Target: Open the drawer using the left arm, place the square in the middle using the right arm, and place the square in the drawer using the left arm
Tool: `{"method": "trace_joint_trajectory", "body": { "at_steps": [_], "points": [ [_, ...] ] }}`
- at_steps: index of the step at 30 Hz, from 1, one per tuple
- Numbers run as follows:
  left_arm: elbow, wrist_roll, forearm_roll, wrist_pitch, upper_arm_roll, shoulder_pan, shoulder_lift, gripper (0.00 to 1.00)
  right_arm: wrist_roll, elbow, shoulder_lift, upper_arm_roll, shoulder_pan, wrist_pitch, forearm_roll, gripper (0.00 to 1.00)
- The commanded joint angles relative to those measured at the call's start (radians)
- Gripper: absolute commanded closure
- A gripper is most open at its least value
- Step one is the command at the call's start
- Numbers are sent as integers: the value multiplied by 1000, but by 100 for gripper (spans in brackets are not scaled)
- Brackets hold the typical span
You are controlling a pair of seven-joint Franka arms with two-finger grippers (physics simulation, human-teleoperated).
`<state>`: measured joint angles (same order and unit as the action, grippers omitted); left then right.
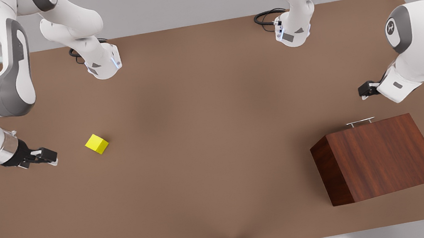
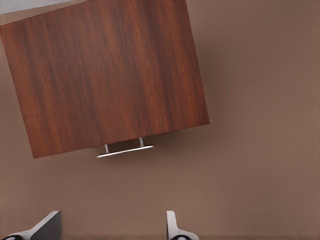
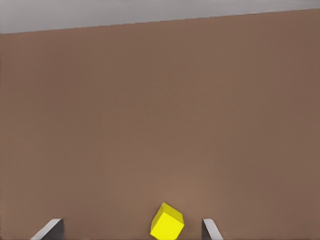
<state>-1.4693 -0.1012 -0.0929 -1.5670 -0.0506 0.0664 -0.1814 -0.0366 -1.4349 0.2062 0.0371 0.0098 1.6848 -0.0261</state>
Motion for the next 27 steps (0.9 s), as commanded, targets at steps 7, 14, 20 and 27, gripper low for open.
{"method": "trace_joint_trajectory", "body": {
  "at_steps": [7, 14, 20, 27],
  "points": [
    [-451, 610, 4, -301, -14, -2, 264, 0, 333, -258, -88, -134, 12, 28, -2, 0],
    [-776, 1152, 41, -748, -61, -4, 329, 0, 652, -622, -171, -126, -37, 279, -14, 0],
    [-898, 1356, 73, -944, -107, -5, 313, 0, 788, -670, -67, -120, -39, 317, -8, 0],
    [-898, 1465, 122, -1002, -107, -20, 252, 0, 883, -794, 15, -106, -45, 481, 34, 0]
  ]
}}
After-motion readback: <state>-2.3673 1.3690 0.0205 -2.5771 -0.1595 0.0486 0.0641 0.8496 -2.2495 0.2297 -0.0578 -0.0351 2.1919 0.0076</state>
